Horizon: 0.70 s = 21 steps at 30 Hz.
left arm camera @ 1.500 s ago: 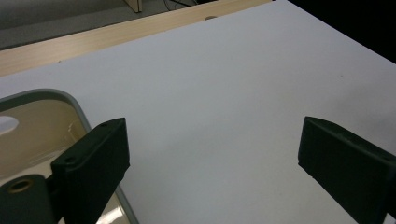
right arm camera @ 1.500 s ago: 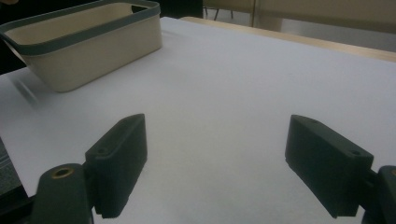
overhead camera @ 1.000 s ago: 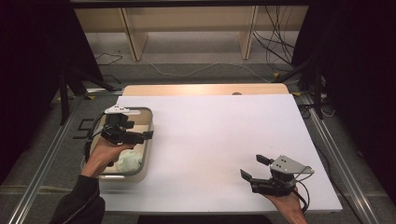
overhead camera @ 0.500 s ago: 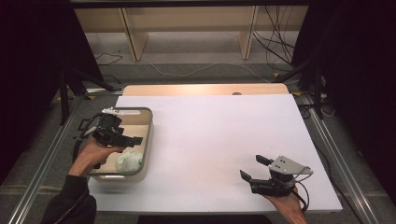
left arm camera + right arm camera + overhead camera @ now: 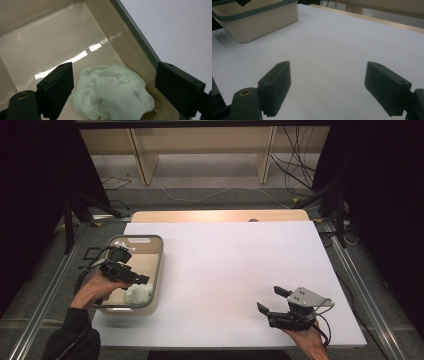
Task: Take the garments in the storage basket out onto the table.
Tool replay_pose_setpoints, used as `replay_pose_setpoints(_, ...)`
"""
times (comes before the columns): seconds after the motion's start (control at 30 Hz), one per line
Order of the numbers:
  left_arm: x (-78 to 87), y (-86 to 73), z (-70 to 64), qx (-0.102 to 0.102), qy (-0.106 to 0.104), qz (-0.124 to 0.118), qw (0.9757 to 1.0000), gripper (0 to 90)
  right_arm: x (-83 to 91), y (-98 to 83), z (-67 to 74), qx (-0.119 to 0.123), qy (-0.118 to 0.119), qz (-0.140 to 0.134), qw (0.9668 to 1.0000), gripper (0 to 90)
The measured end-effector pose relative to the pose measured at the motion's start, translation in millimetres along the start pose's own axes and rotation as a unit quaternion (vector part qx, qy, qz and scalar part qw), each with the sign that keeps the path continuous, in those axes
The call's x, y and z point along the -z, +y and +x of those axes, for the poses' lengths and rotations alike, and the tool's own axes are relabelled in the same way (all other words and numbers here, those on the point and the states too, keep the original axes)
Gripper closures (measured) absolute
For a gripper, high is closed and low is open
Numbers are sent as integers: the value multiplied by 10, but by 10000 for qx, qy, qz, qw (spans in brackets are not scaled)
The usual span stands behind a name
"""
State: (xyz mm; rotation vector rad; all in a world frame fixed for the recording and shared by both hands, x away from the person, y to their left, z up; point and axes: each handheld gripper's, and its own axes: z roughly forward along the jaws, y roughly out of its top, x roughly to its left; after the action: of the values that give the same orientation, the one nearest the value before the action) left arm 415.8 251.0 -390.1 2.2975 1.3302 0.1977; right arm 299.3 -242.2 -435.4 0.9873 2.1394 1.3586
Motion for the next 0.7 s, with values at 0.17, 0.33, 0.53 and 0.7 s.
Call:
replay_pose_setpoints(0.17,-70,-24,4,-52,-4,256,9997,153,-6,1,9,27,9,5,10000,218)
replay_pose_setpoints(0.33,-155,-49,9,-74,35,531,9986,154,-8,-1,13,40,1,39,10000,218)
replay_pose_setpoints(0.53,-236,-69,13,-50,44,759,9971,155,-10,-2,7,57,12,18,10000,219)
replay_pose_setpoints(0.7,-318,-66,-19,-81,107,969,9952,155,-14,-3,10,64,-4,49,10000,220)
